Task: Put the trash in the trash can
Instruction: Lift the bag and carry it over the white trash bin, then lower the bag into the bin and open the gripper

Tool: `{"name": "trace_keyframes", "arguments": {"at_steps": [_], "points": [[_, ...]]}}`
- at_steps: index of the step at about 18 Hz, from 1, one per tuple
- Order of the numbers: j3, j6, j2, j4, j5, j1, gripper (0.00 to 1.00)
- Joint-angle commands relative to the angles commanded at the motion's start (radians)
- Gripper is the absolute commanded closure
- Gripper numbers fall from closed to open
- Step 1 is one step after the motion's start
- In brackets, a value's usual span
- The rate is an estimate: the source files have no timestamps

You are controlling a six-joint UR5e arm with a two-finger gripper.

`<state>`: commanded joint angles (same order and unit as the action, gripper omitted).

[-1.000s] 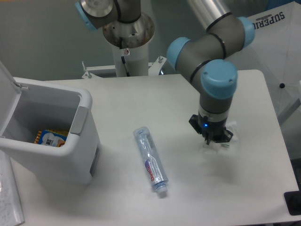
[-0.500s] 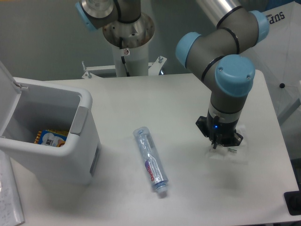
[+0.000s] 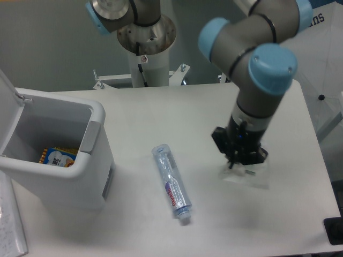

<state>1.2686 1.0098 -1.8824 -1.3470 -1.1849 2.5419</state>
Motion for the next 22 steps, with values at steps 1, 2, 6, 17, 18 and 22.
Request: {"name": "trace_keyframes", "arguments": {"at_steps": [1,2,6,17,18,22], "points": [[0.000,-0.046,0.026,0.012,0.046,-0.011,1.00],[0.002,-0.092,0.048,0.018,0.069,-0.023,1.00],[0.002,-0.236,0.097,0.084,0.091,-0.126,1.00],[0.072,-0.362,0.164,0.092,0.323,-0.268,1.00],[0.096,-0.362,0.181,0.092,0.323,-0.281,1.00],[0.146,-0.364,0.189,0.112,0.324,-0.313,1.00]]}}
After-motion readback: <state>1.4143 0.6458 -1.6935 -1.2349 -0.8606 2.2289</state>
